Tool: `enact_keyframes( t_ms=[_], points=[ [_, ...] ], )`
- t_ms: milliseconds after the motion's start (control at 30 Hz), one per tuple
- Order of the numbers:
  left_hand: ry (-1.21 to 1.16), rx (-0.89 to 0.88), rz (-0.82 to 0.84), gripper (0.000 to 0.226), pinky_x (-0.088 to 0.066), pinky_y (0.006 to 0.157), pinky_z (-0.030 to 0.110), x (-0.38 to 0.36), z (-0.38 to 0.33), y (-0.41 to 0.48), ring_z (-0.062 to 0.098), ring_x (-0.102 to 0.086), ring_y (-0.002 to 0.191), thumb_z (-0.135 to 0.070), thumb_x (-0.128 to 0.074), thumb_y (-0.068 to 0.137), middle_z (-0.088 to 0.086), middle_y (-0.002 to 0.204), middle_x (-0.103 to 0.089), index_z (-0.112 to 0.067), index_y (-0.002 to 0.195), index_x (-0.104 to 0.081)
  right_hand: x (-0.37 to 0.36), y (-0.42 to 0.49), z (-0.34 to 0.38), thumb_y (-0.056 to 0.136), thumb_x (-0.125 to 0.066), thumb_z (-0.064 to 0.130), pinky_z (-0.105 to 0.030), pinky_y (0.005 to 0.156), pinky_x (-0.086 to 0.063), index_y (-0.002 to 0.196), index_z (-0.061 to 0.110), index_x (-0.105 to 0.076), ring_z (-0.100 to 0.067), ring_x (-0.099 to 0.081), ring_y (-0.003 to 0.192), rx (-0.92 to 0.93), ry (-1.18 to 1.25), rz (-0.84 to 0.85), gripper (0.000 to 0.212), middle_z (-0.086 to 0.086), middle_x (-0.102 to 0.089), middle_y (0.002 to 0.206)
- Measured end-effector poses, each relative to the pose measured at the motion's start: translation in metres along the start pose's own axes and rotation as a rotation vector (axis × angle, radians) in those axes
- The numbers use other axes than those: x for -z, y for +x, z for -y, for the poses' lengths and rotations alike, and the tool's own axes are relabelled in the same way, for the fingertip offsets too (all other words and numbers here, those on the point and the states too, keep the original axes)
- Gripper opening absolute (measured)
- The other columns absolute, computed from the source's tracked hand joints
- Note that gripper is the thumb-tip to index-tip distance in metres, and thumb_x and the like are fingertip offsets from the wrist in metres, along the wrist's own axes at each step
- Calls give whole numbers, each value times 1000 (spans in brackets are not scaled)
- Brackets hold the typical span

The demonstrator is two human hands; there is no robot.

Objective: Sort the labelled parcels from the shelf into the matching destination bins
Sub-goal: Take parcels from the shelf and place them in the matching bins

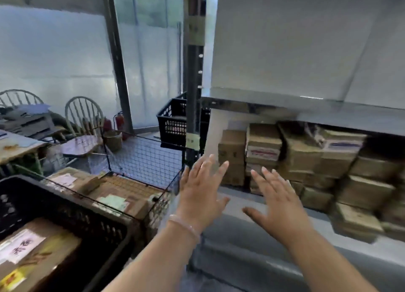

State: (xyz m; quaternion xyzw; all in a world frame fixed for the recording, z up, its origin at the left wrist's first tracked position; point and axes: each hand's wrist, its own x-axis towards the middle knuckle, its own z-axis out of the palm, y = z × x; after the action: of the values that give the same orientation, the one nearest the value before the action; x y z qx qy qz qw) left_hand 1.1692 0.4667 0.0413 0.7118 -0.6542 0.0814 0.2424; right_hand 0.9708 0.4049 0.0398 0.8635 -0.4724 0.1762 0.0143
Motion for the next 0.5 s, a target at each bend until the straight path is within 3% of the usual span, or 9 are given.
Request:
enact_keyframes(
  t_ms=[133, 333, 500],
  points=[
    [-147, -151, 35, 83, -4, 123, 43, -39, -123, 11, 17, 0, 151, -58, -58, 88, -5, 165, -7, -46, 154, -9, 51, -67, -103, 85, -46, 71, -36, 120, 2, 153, 42, 0, -14, 6, 149, -172, -79, -65, 87, 8, -3, 164],
    [-306, -433, 102, 80, 3, 117, 39, -97, -310, 11, 16, 1, 151, -60, -55, 89, -6, 165, -7, -48, 152, -8, 114, -189, -236, 81, -55, 71, -39, 122, -2, 152, 45, -3, -13, 6, 149, -441, -124, -88, 92, 12, -1, 163],
    [-316, -629, 181, 81, -3, 121, 45, -130, -438, 1, 17, 0, 150, -63, -52, 88, -4, 165, -6, -47, 153, -7, 161, -269, -321, 80, -57, 70, -36, 122, -2, 154, 37, -10, -13, 2, 149, -662, -148, -158, 93, 8, -6, 163]
  ],
)
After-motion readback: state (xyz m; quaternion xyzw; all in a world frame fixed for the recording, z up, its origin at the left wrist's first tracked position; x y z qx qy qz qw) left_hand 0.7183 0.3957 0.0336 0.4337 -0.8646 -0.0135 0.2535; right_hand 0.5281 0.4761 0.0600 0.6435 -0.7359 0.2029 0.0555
